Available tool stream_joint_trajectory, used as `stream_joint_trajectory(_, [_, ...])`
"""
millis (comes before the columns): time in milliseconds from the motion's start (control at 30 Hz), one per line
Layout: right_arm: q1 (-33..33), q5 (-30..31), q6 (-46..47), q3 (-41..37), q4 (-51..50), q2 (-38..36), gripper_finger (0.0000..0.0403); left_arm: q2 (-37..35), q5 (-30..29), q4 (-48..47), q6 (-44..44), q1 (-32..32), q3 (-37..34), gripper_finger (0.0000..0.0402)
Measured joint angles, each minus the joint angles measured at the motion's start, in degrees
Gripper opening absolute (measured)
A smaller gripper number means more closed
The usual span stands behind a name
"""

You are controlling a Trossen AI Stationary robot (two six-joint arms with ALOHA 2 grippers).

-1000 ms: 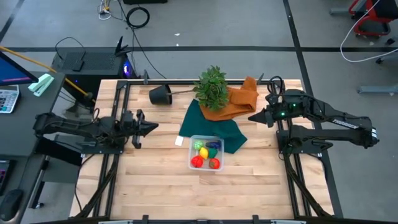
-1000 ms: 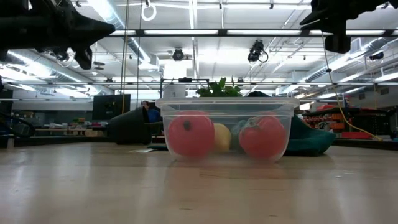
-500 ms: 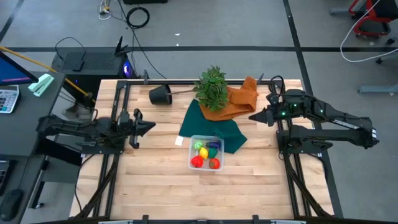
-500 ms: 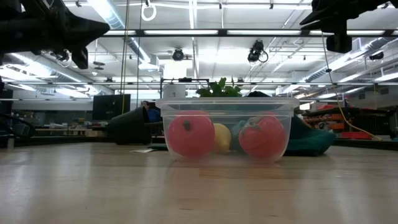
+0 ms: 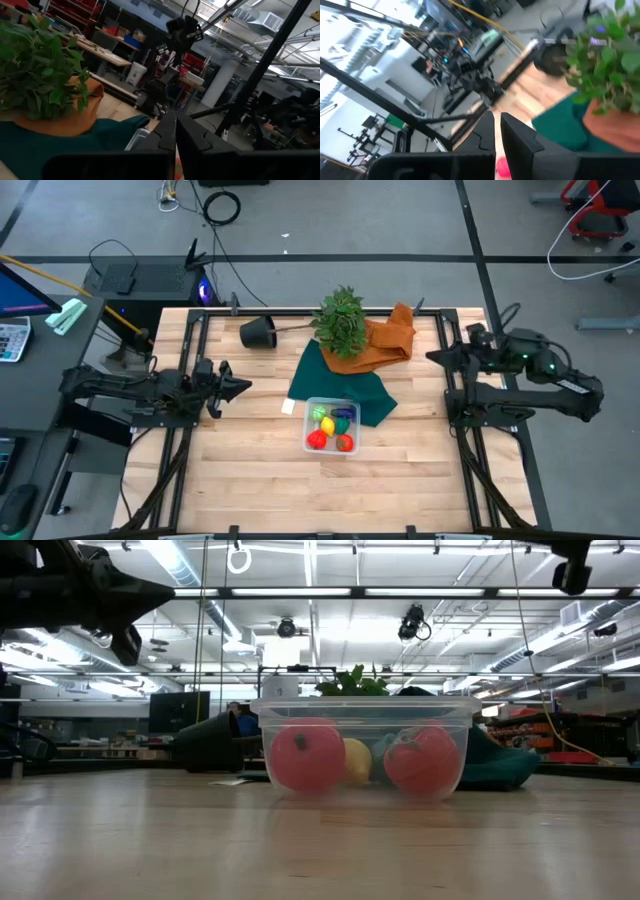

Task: Pick and placing Produce into tupperware
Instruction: Return to Home Position

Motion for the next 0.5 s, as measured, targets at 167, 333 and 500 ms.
stream_joint_trajectory(167, [0.38, 1.21, -3.8, 0.0, 0.53, -3.44, 0.0, 0.02, 0.09, 0.0, -0.19, 0.0, 0.0, 0.0005])
stream_joint_trajectory(333, [0.38, 1.65, -7.91, 0.0, 0.49, -6.85, 0.0, 0.02, 0.06, 0.02, -0.28, 0.0, 0.0, 0.0016])
stream_joint_trajectory(500, [0.38, 1.92, -9.74, -1.81, 0.55, -11.67, 0.0, 0.04, 0.06, -0.02, -0.3, 0.0, -0.02, 0.001])
